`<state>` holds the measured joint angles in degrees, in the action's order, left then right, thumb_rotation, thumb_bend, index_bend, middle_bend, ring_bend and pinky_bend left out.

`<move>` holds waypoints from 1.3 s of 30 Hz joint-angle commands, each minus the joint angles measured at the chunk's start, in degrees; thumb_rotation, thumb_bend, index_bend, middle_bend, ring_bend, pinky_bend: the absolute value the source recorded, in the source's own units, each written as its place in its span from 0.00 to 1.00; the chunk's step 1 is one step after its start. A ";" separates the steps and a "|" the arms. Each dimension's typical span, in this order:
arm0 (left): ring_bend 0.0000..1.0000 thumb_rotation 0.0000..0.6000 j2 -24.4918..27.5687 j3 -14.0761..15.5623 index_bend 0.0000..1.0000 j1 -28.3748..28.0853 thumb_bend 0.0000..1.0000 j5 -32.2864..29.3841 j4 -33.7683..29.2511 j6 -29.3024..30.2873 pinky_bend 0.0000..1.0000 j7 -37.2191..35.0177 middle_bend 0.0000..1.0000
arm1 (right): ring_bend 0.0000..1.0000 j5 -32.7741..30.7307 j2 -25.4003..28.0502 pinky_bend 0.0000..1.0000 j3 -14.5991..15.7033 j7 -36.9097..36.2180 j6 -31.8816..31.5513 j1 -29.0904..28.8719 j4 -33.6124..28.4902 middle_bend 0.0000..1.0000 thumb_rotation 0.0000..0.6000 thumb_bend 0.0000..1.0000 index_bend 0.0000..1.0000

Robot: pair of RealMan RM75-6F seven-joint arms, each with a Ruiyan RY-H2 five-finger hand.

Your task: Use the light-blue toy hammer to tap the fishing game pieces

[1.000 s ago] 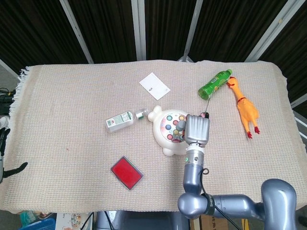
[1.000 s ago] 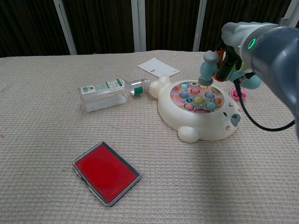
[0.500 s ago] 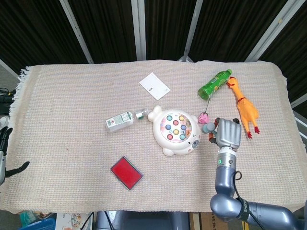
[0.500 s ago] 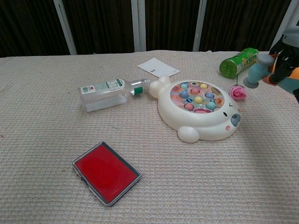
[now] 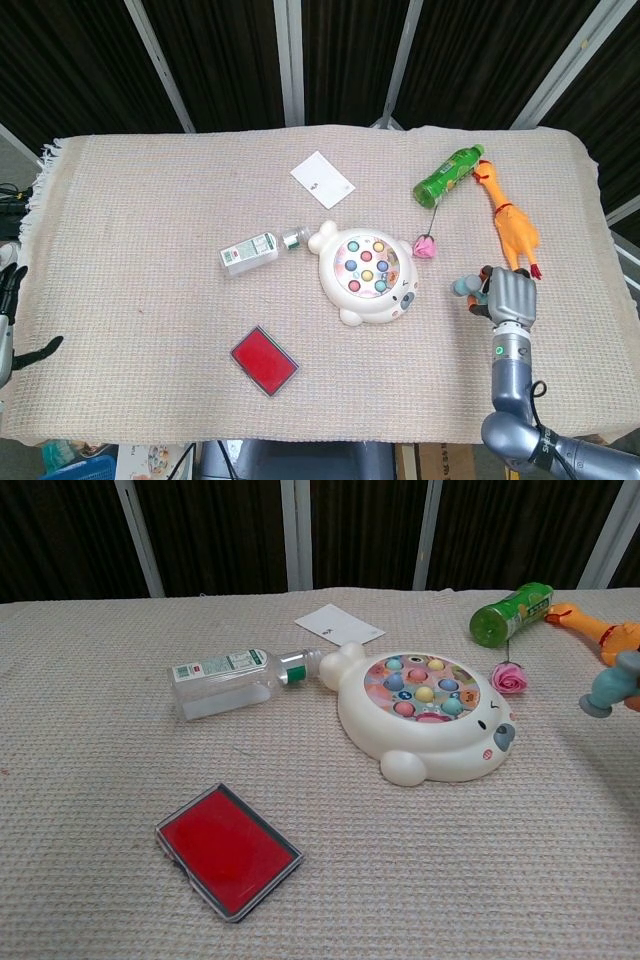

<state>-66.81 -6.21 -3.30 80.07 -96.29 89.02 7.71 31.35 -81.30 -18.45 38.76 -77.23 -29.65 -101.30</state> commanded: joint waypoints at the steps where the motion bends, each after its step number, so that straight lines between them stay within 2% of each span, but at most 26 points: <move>1: 0.00 1.00 0.01 -0.02 0.01 0.00 0.01 -0.12 -0.04 -0.08 0.00 0.02 0.00 | 0.47 1.32 -0.40 0.20 1.39 -1.63 1.56 0.63 2.37 0.61 1.00 0.51 0.91; 14: 0.00 1.00 0.12 -0.06 0.01 -0.04 0.01 -0.50 -0.41 -0.39 0.00 0.28 0.00 | 0.44 3.74 -2.38 0.19 3.60 -5.23 2.81 1.80 8.21 0.61 1.00 0.51 0.91; 26: 0.00 1.00 0.06 -0.07 0.01 -0.10 0.01 -0.78 -0.63 -0.61 0.00 0.70 0.00 | 0.39 4.07 -3.33 0.15 4.63 -7.06 5.02 2.51 10.68 0.56 1.00 0.51 0.91; 31: 0.00 1.00 0.05 -0.11 0.01 -0.13 0.01 -0.92 -0.65 -0.69 0.00 0.79 0.00 | 0.38 4.19 -3.50 0.15 4.67 -7.68 5.61 2.66 11.24 0.55 1.00 0.51 0.88; 39: 0.00 1.00 0.01 -0.12 0.01 -0.22 0.01 -1.06 -0.71 -0.88 0.00 1.03 0.00 | 0.34 4.45 -3.26 0.12 4.83 -7.65 5.54 2.92 11.14 0.51 1.00 0.51 0.78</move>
<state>-66.80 -6.33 -3.51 79.01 -97.00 88.15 8.75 35.81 -84.57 -13.64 31.10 -71.69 -26.74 -90.15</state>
